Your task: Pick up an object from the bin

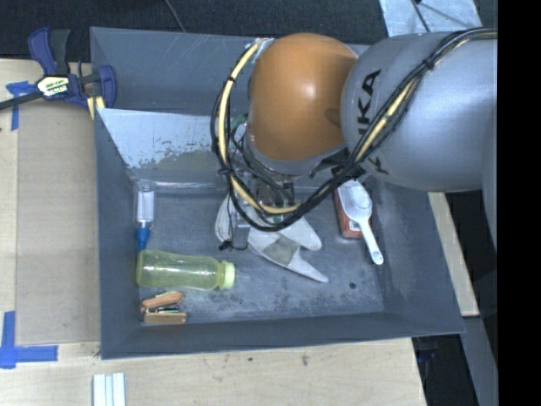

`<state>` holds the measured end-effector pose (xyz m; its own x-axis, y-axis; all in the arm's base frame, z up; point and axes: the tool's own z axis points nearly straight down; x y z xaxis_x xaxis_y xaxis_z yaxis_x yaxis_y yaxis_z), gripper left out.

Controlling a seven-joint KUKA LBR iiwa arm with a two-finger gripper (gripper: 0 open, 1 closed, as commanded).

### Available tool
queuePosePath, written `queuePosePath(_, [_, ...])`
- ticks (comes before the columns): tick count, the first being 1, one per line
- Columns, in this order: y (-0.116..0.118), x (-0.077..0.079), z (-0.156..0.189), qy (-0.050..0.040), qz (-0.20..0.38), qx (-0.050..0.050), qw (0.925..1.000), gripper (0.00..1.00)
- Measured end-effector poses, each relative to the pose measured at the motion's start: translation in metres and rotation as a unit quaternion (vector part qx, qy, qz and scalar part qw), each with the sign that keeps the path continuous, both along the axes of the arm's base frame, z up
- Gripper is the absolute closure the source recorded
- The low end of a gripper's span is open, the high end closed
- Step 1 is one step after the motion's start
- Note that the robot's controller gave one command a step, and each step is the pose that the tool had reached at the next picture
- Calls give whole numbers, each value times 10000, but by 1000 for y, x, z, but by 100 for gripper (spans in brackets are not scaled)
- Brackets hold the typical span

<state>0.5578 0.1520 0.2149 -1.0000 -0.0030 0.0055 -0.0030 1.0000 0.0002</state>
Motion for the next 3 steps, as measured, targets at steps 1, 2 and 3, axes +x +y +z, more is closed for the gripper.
queuePosePath(1, [-1,2,5,-43,-14,6,10000,0])
queuePosePath(2, [-8,-13,-41,-71,1,13,10000,0])
queuePosePath(3, [-17,-14,-77,-26,341,0,9994,0])
